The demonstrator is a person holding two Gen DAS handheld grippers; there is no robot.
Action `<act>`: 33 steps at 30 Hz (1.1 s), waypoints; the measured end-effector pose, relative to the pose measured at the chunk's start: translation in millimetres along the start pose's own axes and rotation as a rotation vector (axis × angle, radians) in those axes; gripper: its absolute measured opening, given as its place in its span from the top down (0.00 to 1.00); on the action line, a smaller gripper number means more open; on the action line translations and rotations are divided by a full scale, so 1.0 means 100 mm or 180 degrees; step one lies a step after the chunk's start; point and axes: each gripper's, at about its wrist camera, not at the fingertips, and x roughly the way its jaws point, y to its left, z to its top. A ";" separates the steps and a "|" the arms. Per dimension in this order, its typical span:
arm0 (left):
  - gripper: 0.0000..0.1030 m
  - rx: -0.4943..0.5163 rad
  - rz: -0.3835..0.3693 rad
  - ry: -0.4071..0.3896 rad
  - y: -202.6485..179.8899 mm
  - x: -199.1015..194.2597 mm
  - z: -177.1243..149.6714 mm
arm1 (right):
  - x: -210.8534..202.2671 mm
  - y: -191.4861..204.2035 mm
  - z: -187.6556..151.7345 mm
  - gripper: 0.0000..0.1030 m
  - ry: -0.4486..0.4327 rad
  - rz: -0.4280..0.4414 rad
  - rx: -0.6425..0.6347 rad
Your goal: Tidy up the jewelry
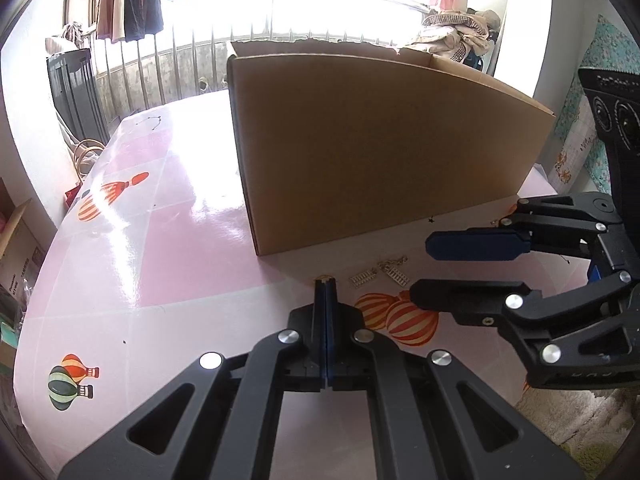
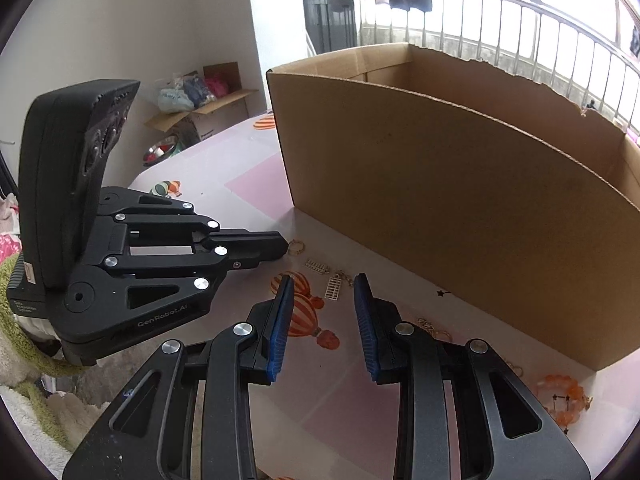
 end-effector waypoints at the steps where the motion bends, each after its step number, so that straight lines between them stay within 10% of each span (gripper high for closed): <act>1: 1.00 -0.0009 -0.0004 0.0002 0.01 0.00 0.01 | 0.03 0.01 0.00 0.73 0.0029 -0.0006 -0.0017; 8: 1.00 -0.0054 -0.0002 0.0029 0.05 0.03 -0.03 | 0.16 0.06 0.00 0.89 0.0217 -0.0053 -0.0066; 33: 1.00 -0.0066 -0.0125 -0.0054 0.12 -0.07 -0.07 | 0.21 -0.06 0.05 0.98 0.0247 -0.0134 0.0286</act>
